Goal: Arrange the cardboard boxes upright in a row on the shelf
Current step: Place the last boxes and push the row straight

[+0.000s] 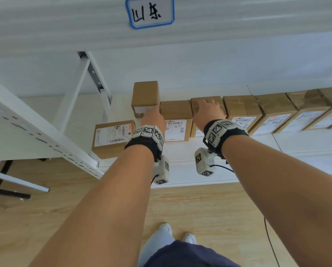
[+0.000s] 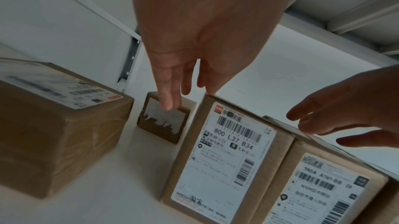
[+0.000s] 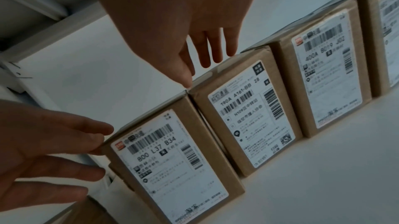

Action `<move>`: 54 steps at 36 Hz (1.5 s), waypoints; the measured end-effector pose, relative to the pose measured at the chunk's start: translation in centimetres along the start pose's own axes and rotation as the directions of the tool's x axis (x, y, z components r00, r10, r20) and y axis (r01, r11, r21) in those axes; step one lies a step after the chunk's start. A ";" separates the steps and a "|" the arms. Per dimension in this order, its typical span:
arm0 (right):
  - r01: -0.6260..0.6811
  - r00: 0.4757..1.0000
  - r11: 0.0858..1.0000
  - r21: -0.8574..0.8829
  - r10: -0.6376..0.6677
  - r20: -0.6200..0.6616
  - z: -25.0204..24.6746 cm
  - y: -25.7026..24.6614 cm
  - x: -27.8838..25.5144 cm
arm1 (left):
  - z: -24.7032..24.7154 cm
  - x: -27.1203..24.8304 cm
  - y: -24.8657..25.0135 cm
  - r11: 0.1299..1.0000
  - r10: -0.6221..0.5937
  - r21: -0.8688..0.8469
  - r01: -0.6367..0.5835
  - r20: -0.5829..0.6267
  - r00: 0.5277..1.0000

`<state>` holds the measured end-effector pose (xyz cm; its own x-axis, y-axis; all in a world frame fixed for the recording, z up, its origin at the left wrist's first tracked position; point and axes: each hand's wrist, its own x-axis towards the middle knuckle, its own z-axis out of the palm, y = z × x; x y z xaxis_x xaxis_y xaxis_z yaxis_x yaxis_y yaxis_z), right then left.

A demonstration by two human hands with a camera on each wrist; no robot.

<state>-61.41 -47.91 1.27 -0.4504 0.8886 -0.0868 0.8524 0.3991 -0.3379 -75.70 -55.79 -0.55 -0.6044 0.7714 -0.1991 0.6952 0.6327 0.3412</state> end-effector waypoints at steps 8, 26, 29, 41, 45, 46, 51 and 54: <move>0.116 0.993 0.989 0.088 -0.116 -0.004 0.5 -3.8 0.5 | -0.8 -0.1 -4.7 0.979 -0.137 0.148 0.137 -0.010 0.990; 0.097 0.995 0.994 0.042 -0.098 0.030 4.4 -13.1 2.9 | -2.2 1.7 -13.4 0.990 -0.045 0.137 0.030 0.112 0.993; 0.086 0.996 0.995 0.040 -0.088 0.035 4.9 -13.9 3.1 | -2.7 2.7 -14.1 0.992 -0.002 0.123 -0.015 0.140 0.990; 0.002 0.996 1.000 0.014 -0.003 0.084 6.0 -16.1 5.2 | -5.6 5.9 -15.4 0.995 0.040 0.085 -0.053 0.152 0.988; -0.022 0.992 0.997 -0.069 0.030 0.119 6.4 -16.5 6.1 | -5.8 7.2 -14.8 0.998 0.049 0.042 -0.054 0.121 0.991; -0.029 0.991 0.993 -0.114 0.043 0.123 6.4 -16.7 6.3 | -5.8 7.5 -14.5 0.998 0.056 0.030 -0.060 0.119 0.991; 0.007 0.974 0.937 -0.349 0.073 0.215 7.1 -16.6 8.4 | -5.2 9.1 -12.7 0.997 0.072 0.008 -0.073 0.113 0.991; 0.034 0.959 0.876 -0.480 0.106 0.261 7.7 -16.3 9.6 | -4.6 10.1 -12.4 0.998 0.057 0.003 -0.058 0.117 0.992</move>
<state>-81.72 -47.60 -1.29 -0.4115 0.8357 -0.3637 0.8592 0.4888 0.1512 -92.18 -56.17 -2.50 -0.5144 0.8087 -0.2852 0.7301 0.5875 0.3491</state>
